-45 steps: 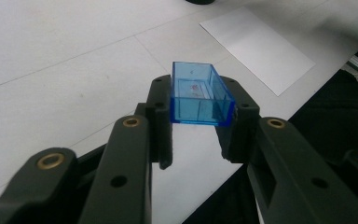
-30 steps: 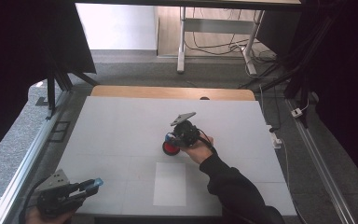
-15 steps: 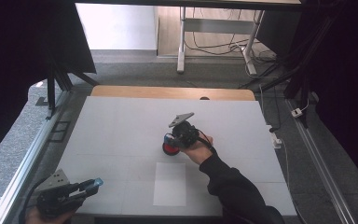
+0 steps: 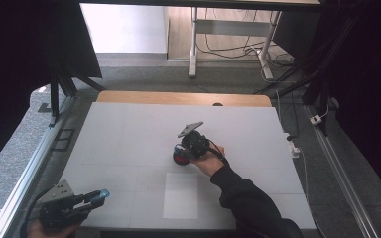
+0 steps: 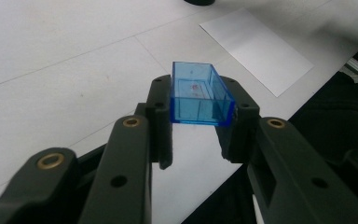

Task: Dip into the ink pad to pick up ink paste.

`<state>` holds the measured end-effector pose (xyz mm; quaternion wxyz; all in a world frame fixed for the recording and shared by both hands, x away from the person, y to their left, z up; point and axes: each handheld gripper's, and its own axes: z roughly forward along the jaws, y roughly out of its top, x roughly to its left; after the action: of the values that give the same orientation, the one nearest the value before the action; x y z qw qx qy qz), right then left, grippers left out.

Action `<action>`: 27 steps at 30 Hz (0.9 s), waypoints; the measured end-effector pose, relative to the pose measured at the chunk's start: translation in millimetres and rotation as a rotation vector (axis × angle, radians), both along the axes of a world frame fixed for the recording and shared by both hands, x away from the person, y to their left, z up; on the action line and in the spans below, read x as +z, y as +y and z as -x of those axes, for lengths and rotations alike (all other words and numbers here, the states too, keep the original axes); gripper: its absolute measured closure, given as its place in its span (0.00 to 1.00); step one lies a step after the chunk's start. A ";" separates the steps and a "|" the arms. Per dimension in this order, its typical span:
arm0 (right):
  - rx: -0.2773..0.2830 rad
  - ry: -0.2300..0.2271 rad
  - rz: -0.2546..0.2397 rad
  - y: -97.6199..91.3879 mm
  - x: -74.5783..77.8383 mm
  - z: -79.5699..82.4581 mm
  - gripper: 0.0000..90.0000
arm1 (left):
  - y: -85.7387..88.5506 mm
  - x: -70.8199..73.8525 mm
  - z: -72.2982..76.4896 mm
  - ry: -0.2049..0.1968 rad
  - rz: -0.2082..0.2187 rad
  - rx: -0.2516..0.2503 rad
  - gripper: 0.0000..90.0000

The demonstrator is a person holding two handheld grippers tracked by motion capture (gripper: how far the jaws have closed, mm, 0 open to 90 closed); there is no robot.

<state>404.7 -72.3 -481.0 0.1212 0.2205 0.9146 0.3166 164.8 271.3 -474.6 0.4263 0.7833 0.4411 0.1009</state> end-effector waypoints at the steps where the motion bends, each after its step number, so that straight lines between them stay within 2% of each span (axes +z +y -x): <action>1: 0.006 -0.006 0.008 0.6 0.1 0.2 0.80 | 0.0 0.0 0.0 0.000 0.000 0.000 0.76; 4: 0.006 -0.021 0.022 2.5 0.1 1.7 0.80 | -0.2 0.0 0.0 0.000 -0.001 0.000 0.76; 9: -0.001 0.002 -0.001 0.1 -0.7 -1.2 0.80 | -0.4 -0.1 -0.2 0.002 -0.003 0.001 0.76; 16: -0.033 0.084 -0.082 -8.7 -3.0 -10.5 0.80 | -0.2 -0.2 -0.5 0.005 -0.001 0.000 0.76; 20: -0.040 0.115 -0.114 -12.9 -4.3 -14.2 0.80 | -0.3 -0.3 -0.6 0.005 -0.003 -0.002 0.76; 23: -0.037 0.105 -0.103 -12.0 -4.0 -13.2 0.80 | -0.1 -0.3 -0.7 0.007 -0.001 -0.002 0.76; 27: -0.028 0.056 -0.065 -6.4 -3.1 -7.2 0.80 | -0.1 -0.4 -1.0 0.010 -0.001 -0.003 0.76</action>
<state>411.9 -78.7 -484.1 0.0927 0.2458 0.9037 0.3381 165.8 271.2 -475.0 0.4241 0.7846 0.4419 0.0966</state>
